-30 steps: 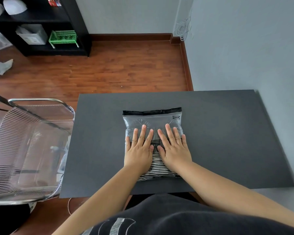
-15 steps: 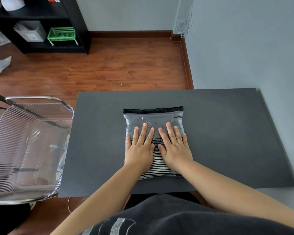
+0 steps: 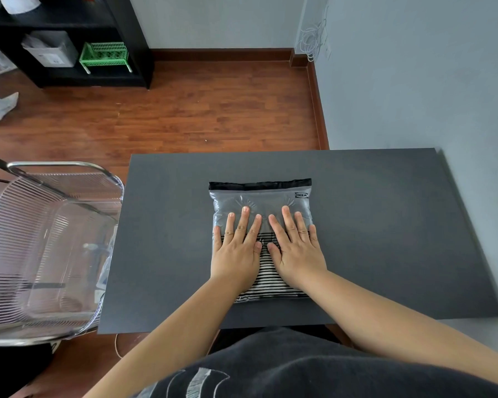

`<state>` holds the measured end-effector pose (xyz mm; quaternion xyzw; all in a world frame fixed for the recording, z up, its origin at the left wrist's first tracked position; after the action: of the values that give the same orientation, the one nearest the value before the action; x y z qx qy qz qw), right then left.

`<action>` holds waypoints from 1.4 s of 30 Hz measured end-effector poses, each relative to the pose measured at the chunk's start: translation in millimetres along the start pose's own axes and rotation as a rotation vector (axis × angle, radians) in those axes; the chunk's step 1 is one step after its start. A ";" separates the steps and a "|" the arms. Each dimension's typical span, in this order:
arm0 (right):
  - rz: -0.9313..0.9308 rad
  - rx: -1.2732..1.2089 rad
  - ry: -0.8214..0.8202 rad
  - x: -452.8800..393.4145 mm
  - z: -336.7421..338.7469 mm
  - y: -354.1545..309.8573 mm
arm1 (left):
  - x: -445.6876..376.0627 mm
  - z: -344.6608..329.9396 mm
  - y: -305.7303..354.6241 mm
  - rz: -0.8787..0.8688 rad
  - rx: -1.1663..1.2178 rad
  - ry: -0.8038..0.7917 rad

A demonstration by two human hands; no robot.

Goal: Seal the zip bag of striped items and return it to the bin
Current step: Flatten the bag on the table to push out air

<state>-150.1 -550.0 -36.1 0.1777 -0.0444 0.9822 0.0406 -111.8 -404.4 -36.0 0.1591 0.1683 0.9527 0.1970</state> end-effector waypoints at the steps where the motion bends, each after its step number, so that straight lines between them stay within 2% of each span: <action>1: 0.000 0.000 0.001 -0.4 -0.2 0.4 | -0.6 0.1 0.4 0.001 -0.002 -0.001; 42: 0.016 -0.011 -0.041 -4.0 3.3 2.4 | -2.6 -0.2 2.1 0.000 -0.051 -0.047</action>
<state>-145.5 -553.0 -34.6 0.1971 -0.0523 0.9784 0.0328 -110.3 -407.4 -36.0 0.1763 0.1392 0.9526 0.2049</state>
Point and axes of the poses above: each hand's wrist, its own x-axis away from the middle knuckle, its own z-axis out of the back of the hand, y = z × x, the point moved 4 cm from there along -x, towards the middle knuckle, and after that the axes turned 9 degrees about x, right-handed, at the moved point
